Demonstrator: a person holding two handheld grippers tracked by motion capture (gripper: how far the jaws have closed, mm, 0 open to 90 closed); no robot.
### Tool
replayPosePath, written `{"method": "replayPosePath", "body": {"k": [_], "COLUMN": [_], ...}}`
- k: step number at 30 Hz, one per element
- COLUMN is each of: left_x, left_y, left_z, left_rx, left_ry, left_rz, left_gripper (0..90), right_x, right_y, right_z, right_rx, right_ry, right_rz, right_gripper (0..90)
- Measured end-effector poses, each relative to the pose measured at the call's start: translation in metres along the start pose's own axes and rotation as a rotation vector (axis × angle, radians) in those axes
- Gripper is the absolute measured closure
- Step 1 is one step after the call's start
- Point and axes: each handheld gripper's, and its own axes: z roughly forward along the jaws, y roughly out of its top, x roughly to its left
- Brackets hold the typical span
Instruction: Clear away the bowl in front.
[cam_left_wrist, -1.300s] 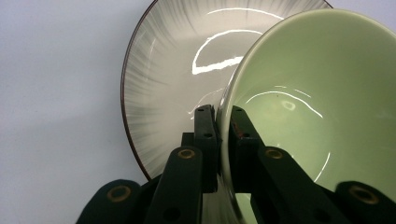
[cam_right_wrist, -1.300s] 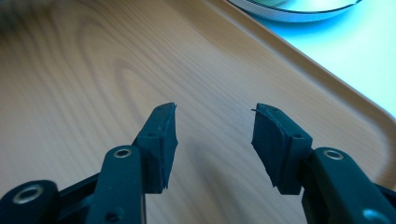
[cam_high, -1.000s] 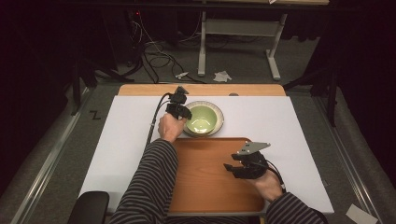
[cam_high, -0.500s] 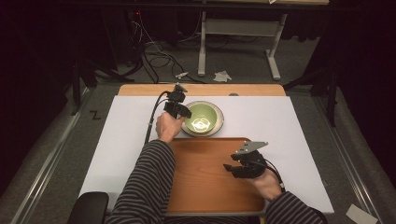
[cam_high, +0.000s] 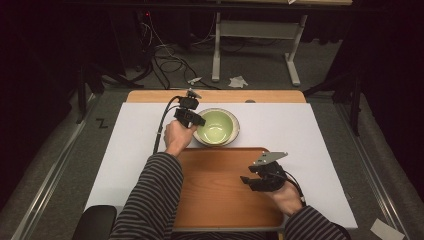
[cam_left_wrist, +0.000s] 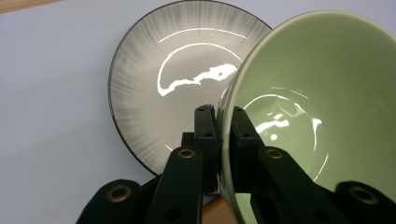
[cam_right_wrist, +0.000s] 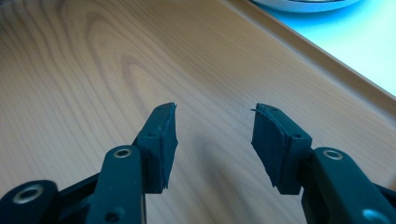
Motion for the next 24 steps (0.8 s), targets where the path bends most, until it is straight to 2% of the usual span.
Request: {"method": "replayPosePath", "body": {"k": [11, 14, 20, 24], "left_x": [-0.006, -0.008, -0.011, -0.012], "left_y": [-0.005, -0.007, -0.01, -0.012], "left_z": [-0.017, -0.023, -0.033, -0.038], "left_rx": [-0.007, 0.002, -0.004, -0.006], "left_ry": [-0.06, -0.059, -0.081, -0.081], "left_rz": [0.018, 0.039, 0.054, 0.063], "left_gripper": [84.8, 84.7, 84.8, 84.8], "right_x": [-0.001, -0.001, -0.003, -0.003], "right_y": [-0.001, -0.002, -0.003, -0.003], "right_z": [0.0, -0.002, -0.002, -0.002], "right_rx": [0.006, -0.002, -0.003, 0.001], "right_ry": [-0.007, -0.014, -0.011, -0.011], "right_rz": [-0.011, 0.02, 0.018, 0.016], "right_gripper": [51.5, 51.3, 51.2, 51.2]}}
